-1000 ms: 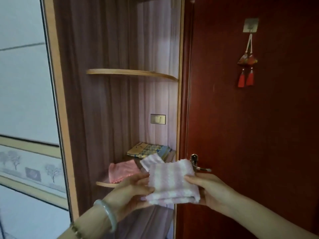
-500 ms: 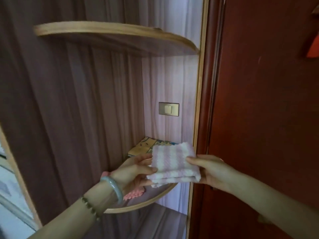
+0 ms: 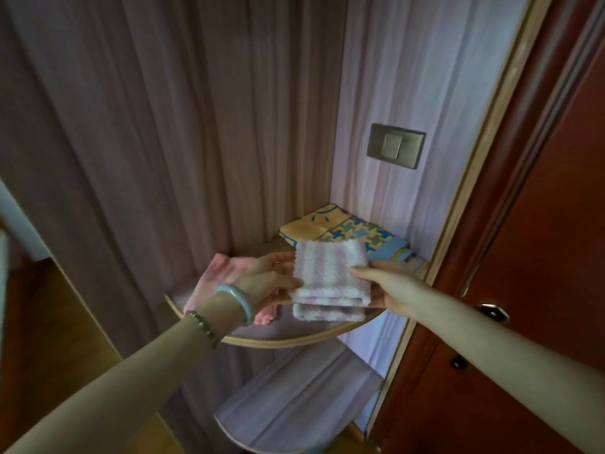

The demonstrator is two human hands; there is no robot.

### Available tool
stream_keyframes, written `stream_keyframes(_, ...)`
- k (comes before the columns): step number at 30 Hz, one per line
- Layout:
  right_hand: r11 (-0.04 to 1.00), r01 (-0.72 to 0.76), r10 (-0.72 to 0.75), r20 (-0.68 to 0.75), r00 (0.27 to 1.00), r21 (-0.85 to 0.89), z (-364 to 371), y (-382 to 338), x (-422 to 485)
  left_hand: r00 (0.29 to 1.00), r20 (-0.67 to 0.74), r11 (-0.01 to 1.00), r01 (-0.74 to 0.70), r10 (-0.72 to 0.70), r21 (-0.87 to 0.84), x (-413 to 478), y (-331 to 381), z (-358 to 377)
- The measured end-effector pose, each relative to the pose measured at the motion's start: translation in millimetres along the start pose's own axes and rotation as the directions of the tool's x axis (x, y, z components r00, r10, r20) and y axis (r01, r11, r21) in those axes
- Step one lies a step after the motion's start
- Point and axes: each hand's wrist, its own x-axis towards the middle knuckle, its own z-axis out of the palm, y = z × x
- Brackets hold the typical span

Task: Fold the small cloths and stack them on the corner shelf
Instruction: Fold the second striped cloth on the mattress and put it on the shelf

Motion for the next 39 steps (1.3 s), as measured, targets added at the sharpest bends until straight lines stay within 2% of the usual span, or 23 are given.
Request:
stream_keyframes(5, 0.992, -0.022, 0.028, 0.047, 0.999, -0.123, -7.9, 18.5, 26.9, 0.976, -0.217, 0.992, 0.022, 0.005, 0.123, 27.9, -30.2, 1.2)
stream_keyframes(7, 0.984, -0.020, 0.032, 0.061, 0.998, -0.175, -10.1, 25.9, 32.7, 0.962, -0.265, 0.966, 0.004, 0.066, 0.257, 32.0, -38.8, 3.0)
stream_keyframes(10, 0.902, 0.118, -0.117, 0.027, 0.993, -0.414, -12.7, 29.6, 39.6, 0.937, -0.285, 0.872, -0.041, 0.204, 0.488, 35.5, -45.1, 6.5)
stream_keyframes(13, 0.717, 0.289, -0.366, 0.010, 0.930, -0.634, -14.4, 29.2, 40.5, 0.881, -0.294, 0.744, -0.092, 0.370, 0.662, 37.8, -46.1, 9.2)
stream_keyframes(14, 0.611, 0.364, -0.495, 0.020, 0.869, -0.703, -14.6, 26.6, 37.7, 0.844, -0.266, 0.664, -0.135, 0.467, 0.736, 37.7, -44.9, 9.5)
stream_keyframes(16, 0.268, 0.492, -0.733, 0.156, 0.662, -0.828, -13.9, 20.2, 36.7, 0.780, -0.075, 0.362, -0.201, 0.621, 0.910, 42.7, -41.3, 9.3)
stream_keyframes(17, 0.124, 0.518, -0.754, 0.259, 0.604, -0.847, -12.2, 19.7, 40.5, 0.791, 0.025, 0.232, -0.210, 0.611, 0.950, 47.8, -40.9, 7.9)
stream_keyframes(18, 0.052, 0.533, -0.680, 0.361, 0.638, -0.845, -10.1, 19.4, 45.0, 0.824, 0.077, 0.156, -0.196, 0.562, 0.968, 49.7, -39.6, 11.2)
stream_keyframes(20, -0.029, 0.538, -0.481, 0.483, 0.732, -0.843, -4.5, 29.5, 52.0, 0.892, 0.103, 0.024, -0.126, 0.440, 0.992, 57.8, -47.7, 14.8)
stream_keyframes(21, -0.071, 0.543, -0.436, 0.516, 0.737, -0.837, -3.6, 38.3, 57.4, 0.915, 0.106, -0.038, -0.099, 0.389, 0.994, 61.6, -54.4, 17.1)
stream_keyframes(23, -0.119, 0.545, -0.408, 0.542, 0.735, -0.830, -5.6, 50.5, 64.7, 0.945, 0.076, -0.080, -0.053, 0.319, 0.995, 66.2, -67.5, 20.5)
stream_keyframes(28, -0.135, 0.542, -0.360, 0.550, 0.753, -0.830, -9.5, 56.0, 72.6, 0.947, 0.039, -0.126, 0.001, 0.318, 0.992, 68.1, -76.1, 21.2)
stream_keyframes(30, -0.133, 0.539, -0.340, 0.549, 0.763, -0.832, -9.2, 54.6, 71.1, 0.949, 0.029, -0.114, 0.008, 0.315, 0.993, 71.2, -77.0, 18.5)
stream_keyframes(33, -0.025, 0.535, -0.237, 0.525, 0.818, -0.845, -8.5, 40.2, 68.4, 0.956, 0.060, -0.102, -0.032, 0.286, 0.994, 71.0, -71.1, 16.2)
stream_keyframes(34, 0.042, 0.536, -0.219, 0.515, 0.828, -0.843, -8.9, 33.6, 66.6, 0.954, 0.063, -0.058, -0.048, 0.294, 0.997, 68.2, -66.3, 16.3)
stream_keyframes(36, 0.151, 0.558, -0.268, 0.510, 0.818, -0.816, -11.4, 19.2, 63.4, 0.933, -0.026, 0.151, -0.030, 0.359, 0.988, 57.8, -53.2, 18.8)
stream_keyframes(37, 0.193, 0.579, -0.308, 0.511, 0.802, -0.792, -11.5, 12.3, 61.5, 0.910, -0.057, 0.225, -0.040, 0.410, 0.973, 52.5, -47.3, 18.1)
stream_keyframes(39, 0.256, 0.629, -0.364, 0.529, 0.766, -0.734, -7.7, -1.6, 52.9, 0.851, -0.087, 0.253, -0.055, 0.518, 0.966, 36.1, -33.9, 20.9)
